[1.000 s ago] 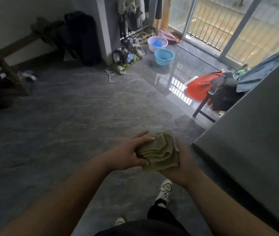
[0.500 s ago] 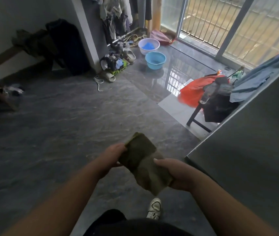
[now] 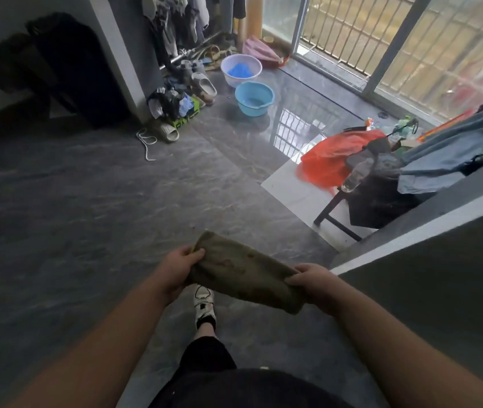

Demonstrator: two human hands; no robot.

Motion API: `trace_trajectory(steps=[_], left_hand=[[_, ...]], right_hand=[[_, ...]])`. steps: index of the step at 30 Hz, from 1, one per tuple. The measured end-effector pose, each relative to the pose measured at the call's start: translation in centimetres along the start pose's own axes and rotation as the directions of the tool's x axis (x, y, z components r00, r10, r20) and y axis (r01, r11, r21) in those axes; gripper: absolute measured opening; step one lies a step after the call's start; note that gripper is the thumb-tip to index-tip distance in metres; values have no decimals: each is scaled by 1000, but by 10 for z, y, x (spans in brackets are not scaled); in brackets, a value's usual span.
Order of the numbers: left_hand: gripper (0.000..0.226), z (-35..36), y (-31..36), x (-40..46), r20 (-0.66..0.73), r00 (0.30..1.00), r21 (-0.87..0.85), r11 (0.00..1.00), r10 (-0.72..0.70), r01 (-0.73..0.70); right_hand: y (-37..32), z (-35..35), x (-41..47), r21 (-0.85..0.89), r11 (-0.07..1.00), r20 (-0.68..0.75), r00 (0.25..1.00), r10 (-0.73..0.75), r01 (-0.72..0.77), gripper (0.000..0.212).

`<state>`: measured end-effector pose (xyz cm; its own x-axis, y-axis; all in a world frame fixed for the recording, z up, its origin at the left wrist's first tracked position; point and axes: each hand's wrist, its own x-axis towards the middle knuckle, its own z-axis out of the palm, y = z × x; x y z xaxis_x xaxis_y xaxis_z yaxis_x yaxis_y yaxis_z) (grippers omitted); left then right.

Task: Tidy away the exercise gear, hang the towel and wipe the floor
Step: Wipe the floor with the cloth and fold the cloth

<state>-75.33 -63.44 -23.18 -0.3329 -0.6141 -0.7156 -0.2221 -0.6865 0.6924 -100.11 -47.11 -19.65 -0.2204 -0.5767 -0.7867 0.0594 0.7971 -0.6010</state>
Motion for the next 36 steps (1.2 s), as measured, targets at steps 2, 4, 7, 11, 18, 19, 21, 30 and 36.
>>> trace_trajectory(steps=[2, 4, 7, 11, 18, 19, 21, 30, 36], left_hand=[[28, -3, 21, 37, 68, 997, 11, 1000, -28, 27], [28, -2, 46, 73, 147, 988, 37, 998, -54, 49], [36, 6, 86, 122, 221, 970, 84, 993, -104, 88], [56, 22, 119, 189, 224, 953, 192, 968, -203, 161], [24, 80, 127, 277, 139, 939, 367, 897, -315, 246], [25, 89, 120, 294, 106, 960, 398, 895, -261, 199], [22, 104, 100, 331, 67, 988, 501, 861, -139, 87], [7, 150, -22, 510, -24, 991, 525, 841, -134, 127], [3, 134, -130, 644, -19, 994, 663, 743, -109, 94]], right_hand=[[-13, -7, 29, 155, 987, -60, 997, 37, -27, 25], [-26, -14, 62, 345, 938, -141, 987, 82, -29, 29], [-48, -20, 112, 598, 801, -232, 956, 179, -5, 29], [-78, -30, 170, 577, 815, -267, 929, 257, -60, 22], [-85, -72, 258, 250, 953, -292, 925, 244, -172, 50], [-80, -82, 272, 210, 962, -309, 922, 235, -174, 50], [-67, -101, 301, 184, 969, -359, 907, 222, -164, 41], [36, -155, 486, 169, 974, -429, 879, 209, -149, 14], [123, -137, 633, 36, 982, -434, 882, 183, -185, 12]])
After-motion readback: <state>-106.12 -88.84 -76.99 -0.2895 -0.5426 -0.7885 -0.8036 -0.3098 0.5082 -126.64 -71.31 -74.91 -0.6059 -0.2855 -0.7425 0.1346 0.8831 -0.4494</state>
